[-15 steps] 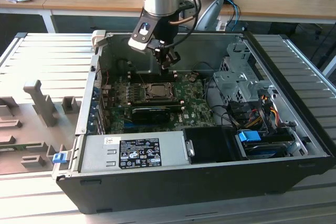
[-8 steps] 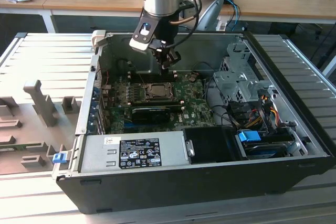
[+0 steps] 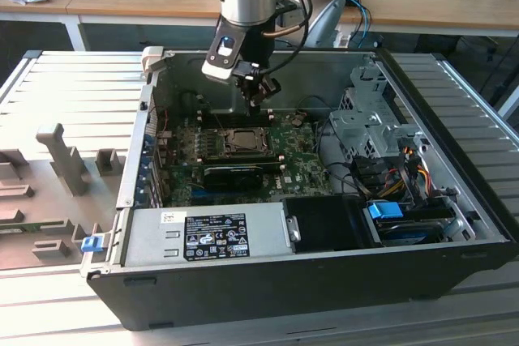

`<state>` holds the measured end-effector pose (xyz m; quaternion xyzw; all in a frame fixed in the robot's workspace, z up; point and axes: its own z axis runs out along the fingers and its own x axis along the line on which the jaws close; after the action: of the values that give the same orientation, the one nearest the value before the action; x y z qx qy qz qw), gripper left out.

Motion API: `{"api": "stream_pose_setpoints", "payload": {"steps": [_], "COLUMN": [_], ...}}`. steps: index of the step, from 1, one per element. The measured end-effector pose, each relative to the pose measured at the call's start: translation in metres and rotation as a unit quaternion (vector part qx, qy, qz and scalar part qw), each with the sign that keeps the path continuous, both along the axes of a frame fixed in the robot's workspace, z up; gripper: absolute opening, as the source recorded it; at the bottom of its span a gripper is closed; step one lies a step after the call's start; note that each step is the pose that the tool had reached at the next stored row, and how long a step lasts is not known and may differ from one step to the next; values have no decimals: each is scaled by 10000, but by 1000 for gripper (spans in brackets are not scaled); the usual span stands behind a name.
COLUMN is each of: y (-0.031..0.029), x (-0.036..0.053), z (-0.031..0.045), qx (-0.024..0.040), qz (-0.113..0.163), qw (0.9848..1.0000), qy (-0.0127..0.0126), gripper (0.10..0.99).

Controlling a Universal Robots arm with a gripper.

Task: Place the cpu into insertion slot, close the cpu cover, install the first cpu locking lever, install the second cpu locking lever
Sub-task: 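Install the first cpu locking lever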

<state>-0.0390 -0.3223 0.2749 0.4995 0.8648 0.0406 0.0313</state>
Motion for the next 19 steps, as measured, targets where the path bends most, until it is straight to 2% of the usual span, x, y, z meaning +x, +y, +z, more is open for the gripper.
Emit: {"api": "stream_pose_setpoints", "payload": {"steps": [5,7,8,9,10,11,13,14,16,18,19], "y": [0,0,0,0,-1,-2,-1,-1,-1,-1,-1], "x": [0,0,0,0,0,0,1,0,0,-2,-2], "z": [-3,-14,-18,-28,-33,-34,-36,-36,-37,-37,-37], "qx": [1,4,4,7,8,7,3,-1,-4,-9,-10], "qz": [447,636,677,725,754,794,1083,1291,1486,1757,1804], "qw": [9990,9979,9977,9973,9970,9967,9940,9915,9887,9843,9834], "qy": [16,79,101,139,164,177,177,177,177,177,177], "gripper": [106,106,106,106,106,106,106,106,106,106,106]}}
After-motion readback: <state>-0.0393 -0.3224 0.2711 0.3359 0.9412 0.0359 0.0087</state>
